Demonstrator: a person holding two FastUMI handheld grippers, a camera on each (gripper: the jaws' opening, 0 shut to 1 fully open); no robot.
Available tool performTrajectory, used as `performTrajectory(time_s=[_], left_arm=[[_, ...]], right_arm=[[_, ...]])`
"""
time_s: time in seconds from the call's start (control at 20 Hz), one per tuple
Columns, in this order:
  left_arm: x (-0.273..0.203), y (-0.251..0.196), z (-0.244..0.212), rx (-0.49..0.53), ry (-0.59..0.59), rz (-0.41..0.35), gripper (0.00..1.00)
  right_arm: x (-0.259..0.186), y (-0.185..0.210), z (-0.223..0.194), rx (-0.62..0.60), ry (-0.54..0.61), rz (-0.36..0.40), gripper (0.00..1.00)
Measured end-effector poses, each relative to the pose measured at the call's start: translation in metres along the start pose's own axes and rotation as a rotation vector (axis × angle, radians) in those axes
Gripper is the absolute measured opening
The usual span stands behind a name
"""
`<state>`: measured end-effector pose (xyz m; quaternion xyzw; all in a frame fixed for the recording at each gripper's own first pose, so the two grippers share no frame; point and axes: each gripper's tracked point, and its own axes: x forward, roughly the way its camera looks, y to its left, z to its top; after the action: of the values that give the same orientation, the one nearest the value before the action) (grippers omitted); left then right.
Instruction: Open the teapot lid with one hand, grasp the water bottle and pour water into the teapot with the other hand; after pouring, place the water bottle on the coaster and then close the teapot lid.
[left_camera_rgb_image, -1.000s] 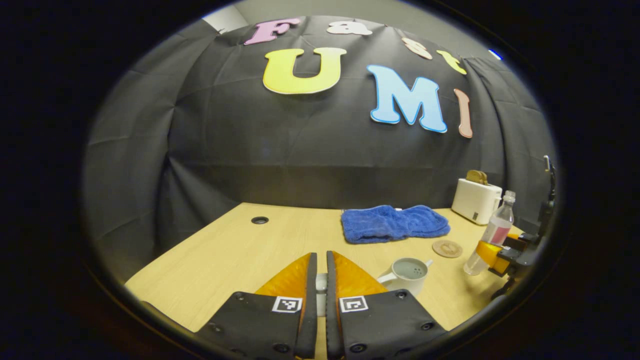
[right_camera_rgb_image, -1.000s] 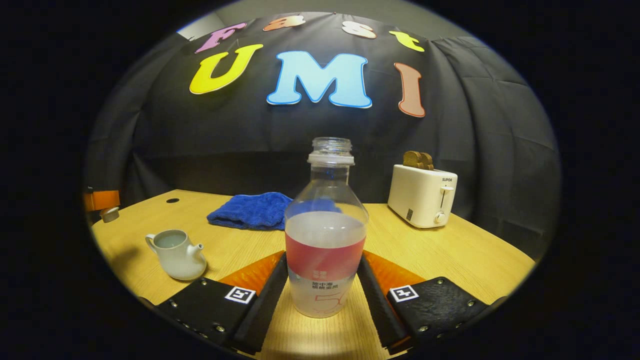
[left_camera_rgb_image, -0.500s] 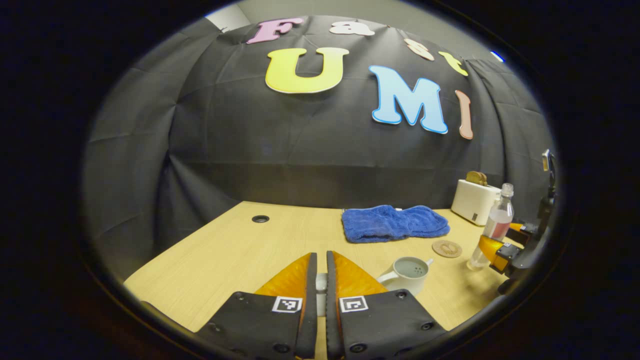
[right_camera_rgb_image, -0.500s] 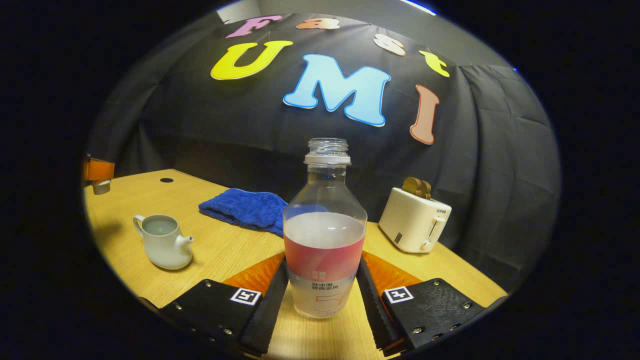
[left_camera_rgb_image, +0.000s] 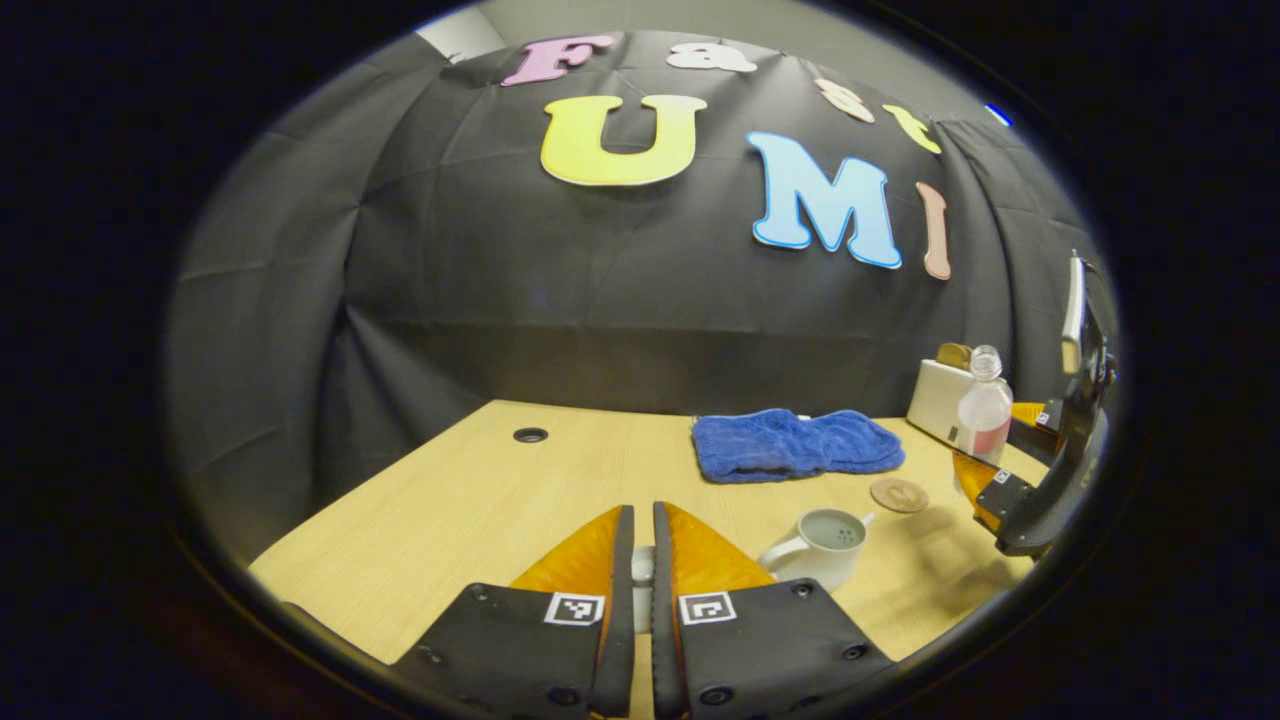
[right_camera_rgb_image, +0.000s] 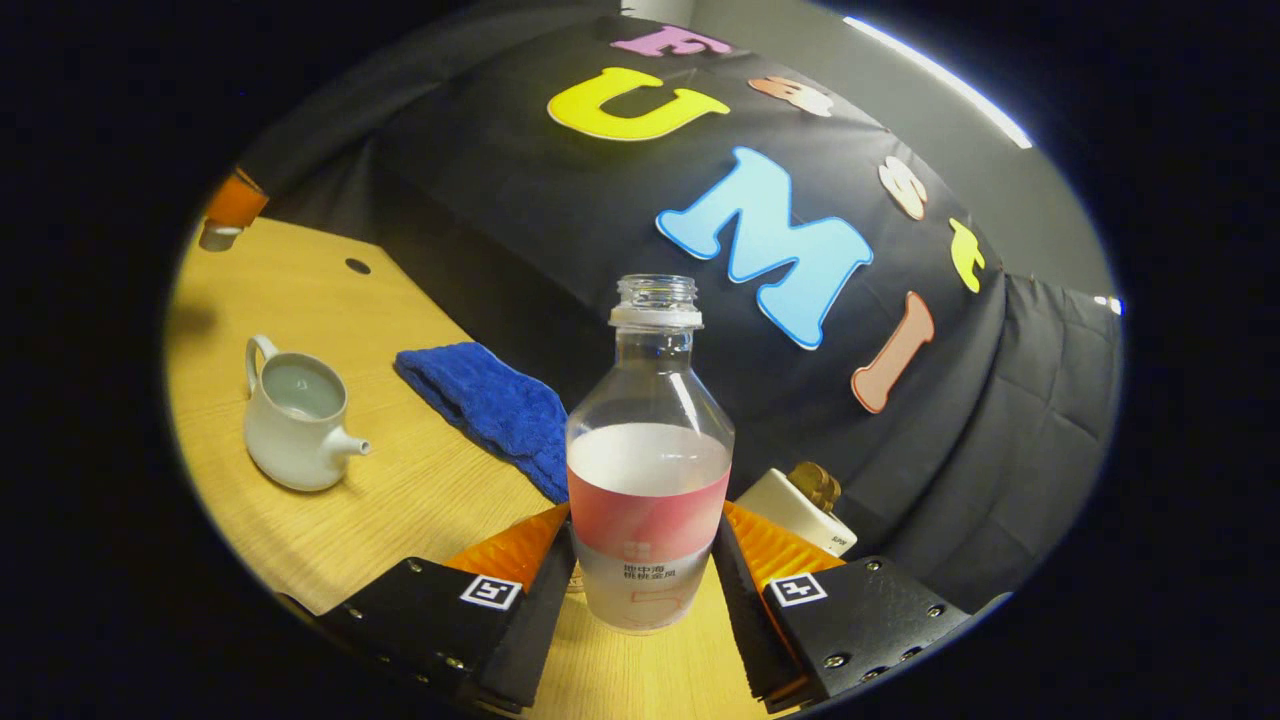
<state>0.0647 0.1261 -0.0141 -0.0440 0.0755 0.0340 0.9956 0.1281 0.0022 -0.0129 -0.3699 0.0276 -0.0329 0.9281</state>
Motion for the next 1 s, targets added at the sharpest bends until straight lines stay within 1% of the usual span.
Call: performTrajectory(time_s=[0.15, 0.25, 0.5, 0.65, 0.85, 1.0], left_arm=[[-0.001, 0.005, -0.001, 0.0, 0.0, 0.006, 0.13], [-0.001, 0.006, -0.002, -0.001, 0.001, 0.009, 0.13], [0.001, 0.009, -0.004, 0.001, 0.007, 0.011, 0.13], [0.0, 0.012, -0.005, 0.007, 0.009, 0.016, 0.13], [-0.001, 0.015, -0.007, 0.006, 0.015, 0.021, 0.14], [-0.001, 0.016, -0.01, 0.006, 0.018, 0.022, 0.14]], right_arm=[[0.007, 0.004, 0.003, -0.111, -0.002, -0.009, 0.75], [0.008, 0.003, 0.005, -0.202, -0.003, -0.027, 0.75], [0.017, 0.009, 0.011, -0.412, -0.02, -0.043, 0.75], [0.019, 0.016, 0.014, -0.476, -0.034, -0.04, 0.75], [0.02, 0.018, 0.023, -0.605, -0.071, -0.068, 0.75], [0.02, 0.026, 0.021, -0.662, -0.08, -0.054, 0.75]])
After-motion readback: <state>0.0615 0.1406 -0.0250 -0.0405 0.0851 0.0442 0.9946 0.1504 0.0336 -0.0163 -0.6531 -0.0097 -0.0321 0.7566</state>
